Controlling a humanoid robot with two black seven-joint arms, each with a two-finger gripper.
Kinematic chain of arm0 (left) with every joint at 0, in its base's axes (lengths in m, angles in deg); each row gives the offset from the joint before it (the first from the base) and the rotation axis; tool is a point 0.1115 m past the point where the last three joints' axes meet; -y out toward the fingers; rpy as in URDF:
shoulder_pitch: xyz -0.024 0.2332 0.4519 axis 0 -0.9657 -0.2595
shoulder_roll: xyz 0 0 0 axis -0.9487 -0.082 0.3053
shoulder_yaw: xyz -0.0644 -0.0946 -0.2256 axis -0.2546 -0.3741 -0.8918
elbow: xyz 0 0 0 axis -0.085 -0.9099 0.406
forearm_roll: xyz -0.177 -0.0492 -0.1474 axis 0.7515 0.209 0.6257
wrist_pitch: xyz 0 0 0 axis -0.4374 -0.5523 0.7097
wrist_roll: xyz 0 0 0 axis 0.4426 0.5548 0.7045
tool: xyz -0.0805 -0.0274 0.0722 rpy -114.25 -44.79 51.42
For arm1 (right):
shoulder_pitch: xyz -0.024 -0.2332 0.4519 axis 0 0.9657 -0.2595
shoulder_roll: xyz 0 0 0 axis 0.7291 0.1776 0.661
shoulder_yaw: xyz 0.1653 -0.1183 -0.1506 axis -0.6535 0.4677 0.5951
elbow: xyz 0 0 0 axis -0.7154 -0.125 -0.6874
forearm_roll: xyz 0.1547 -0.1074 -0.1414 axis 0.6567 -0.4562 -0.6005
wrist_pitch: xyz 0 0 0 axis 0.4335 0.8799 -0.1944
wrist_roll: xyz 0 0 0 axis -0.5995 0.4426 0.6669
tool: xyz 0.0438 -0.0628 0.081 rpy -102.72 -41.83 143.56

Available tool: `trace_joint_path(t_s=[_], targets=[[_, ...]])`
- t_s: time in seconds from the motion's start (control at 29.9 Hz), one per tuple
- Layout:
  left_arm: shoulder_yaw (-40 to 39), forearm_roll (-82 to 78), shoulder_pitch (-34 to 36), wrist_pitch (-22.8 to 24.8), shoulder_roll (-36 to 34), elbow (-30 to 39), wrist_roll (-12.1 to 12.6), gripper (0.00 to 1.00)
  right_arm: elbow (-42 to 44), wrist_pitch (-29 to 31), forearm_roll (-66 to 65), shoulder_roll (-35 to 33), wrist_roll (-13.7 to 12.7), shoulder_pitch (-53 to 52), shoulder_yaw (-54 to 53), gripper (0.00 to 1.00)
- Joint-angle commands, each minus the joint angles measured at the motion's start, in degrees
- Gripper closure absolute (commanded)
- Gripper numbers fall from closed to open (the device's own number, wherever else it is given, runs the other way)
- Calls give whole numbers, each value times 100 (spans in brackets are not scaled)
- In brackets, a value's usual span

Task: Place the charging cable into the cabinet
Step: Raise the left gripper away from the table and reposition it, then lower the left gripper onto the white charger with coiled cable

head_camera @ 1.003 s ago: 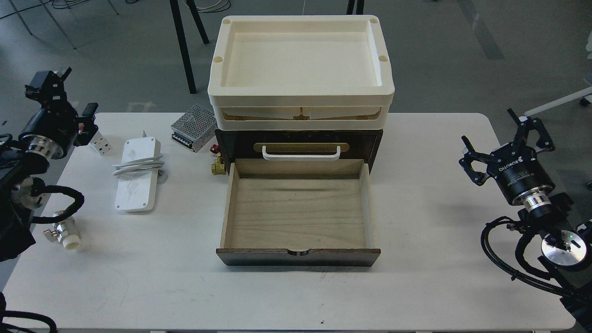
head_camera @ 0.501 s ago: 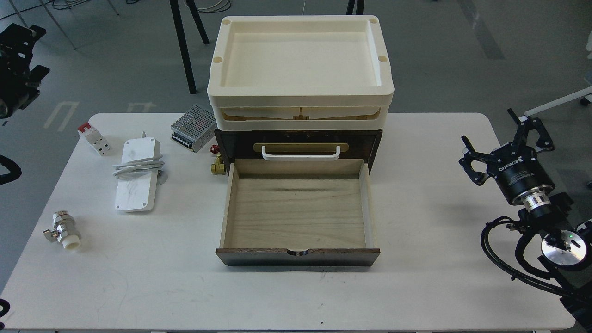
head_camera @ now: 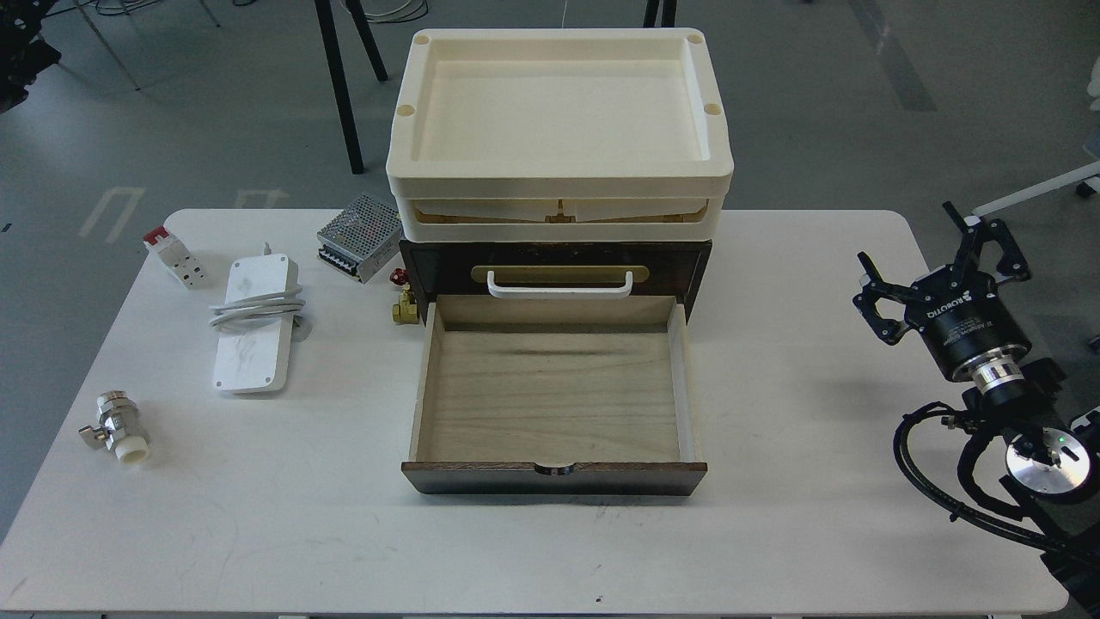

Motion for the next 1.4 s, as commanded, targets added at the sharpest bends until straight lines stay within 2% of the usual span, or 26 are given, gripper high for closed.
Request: trace_joint_path(t_s=[0.0, 0.1, 0.2, 0.33, 0.5, 0.6, 0.84, 1.04, 1.37], targets=[[280, -732, 67, 0, 10, 12, 0, 1, -6, -1, -9, 0, 0, 0, 9, 1], [404, -1058, 129, -277, 10, 64, 0, 1, -6, -1, 0, 0, 0, 0, 9, 1], [641, -1523, 199, -558, 1, 450, 0, 1, -6, -1, -9, 0, -9, 0, 9, 1], [703, -2252, 182, -1190, 1, 855, 0, 1, -6, -1, -9, 0, 0, 0, 9, 1], [773, -3350, 103, -1586, -16, 1311, 0, 1, -15, -1, -9, 0, 0, 0, 9, 1], [939, -3878, 76, -2007, -52, 1567, 0, 1, -15, -1, -9, 0, 0, 0, 9, 1], [1615, -4266, -793, -3220, -8, 1611, 0, 1, -15, -1, -9, 0, 0, 0, 9, 1], [2100, -4381, -934, -3459, -25, 1857, 0, 1, -24, -1, -9, 0, 0, 0, 9, 1], [2100, -4390, -1260, -3459, -25, 2332, 0, 1, -15, -1, -9, 0, 0, 0, 9, 1]])
